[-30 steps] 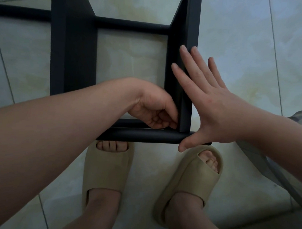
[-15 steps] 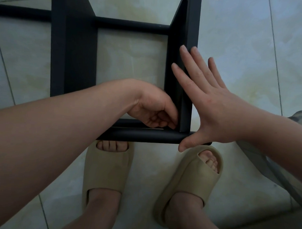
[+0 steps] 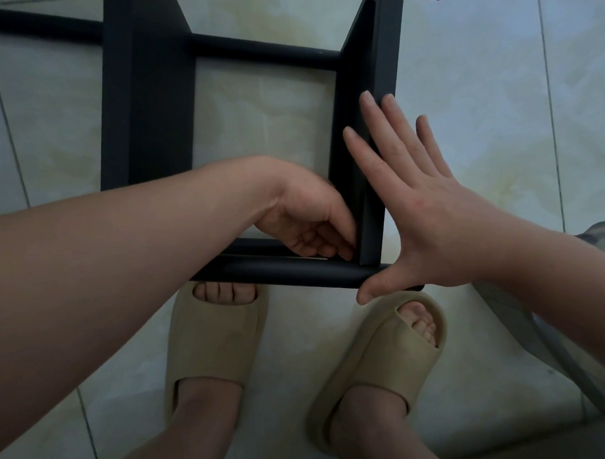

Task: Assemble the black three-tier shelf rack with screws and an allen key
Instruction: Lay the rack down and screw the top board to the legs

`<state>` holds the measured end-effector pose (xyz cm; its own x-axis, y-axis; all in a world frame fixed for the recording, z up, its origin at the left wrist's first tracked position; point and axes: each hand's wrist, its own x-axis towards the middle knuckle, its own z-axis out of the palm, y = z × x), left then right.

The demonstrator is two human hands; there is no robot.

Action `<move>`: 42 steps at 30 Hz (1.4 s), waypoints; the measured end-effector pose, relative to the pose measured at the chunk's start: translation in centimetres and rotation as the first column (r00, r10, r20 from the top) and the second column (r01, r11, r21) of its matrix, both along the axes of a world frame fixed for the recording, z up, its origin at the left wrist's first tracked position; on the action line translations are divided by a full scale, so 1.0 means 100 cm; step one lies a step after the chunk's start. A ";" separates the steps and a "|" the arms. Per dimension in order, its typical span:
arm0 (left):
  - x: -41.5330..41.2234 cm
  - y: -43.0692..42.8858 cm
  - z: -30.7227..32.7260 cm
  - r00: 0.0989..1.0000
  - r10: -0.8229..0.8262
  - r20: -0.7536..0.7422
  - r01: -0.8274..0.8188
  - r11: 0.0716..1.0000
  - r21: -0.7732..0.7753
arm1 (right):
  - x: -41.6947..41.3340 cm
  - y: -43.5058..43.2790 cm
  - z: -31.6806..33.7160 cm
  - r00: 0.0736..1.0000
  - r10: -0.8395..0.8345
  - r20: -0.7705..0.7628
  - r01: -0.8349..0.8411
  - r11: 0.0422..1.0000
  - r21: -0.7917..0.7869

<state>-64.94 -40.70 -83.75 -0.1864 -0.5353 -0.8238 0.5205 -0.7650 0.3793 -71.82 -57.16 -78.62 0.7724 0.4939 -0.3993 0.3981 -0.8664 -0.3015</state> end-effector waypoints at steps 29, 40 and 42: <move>0.002 -0.002 -0.001 0.999 -0.025 0.036 0.027 0.999 -0.041 | 0.000 0.000 0.001 1.000 0.002 -0.009 -0.002 1.000 0.001; -0.003 0.000 -0.003 1.000 -0.002 0.012 0.002 0.998 -0.058 | 0.001 0.000 0.001 1.000 0.001 -0.008 -0.001 1.000 0.001; -0.001 0.000 -0.003 1.000 0.004 0.006 -0.003 0.998 -0.064 | 0.001 0.001 0.001 1.000 0.001 -0.007 -0.001 1.000 0.003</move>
<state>-65.03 -40.70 -84.08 -0.1798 -0.5877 -0.7889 0.5208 -0.7372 0.4304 -71.72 -57.08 -78.50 0.7689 0.4959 -0.4035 0.3971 -0.8651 -0.3066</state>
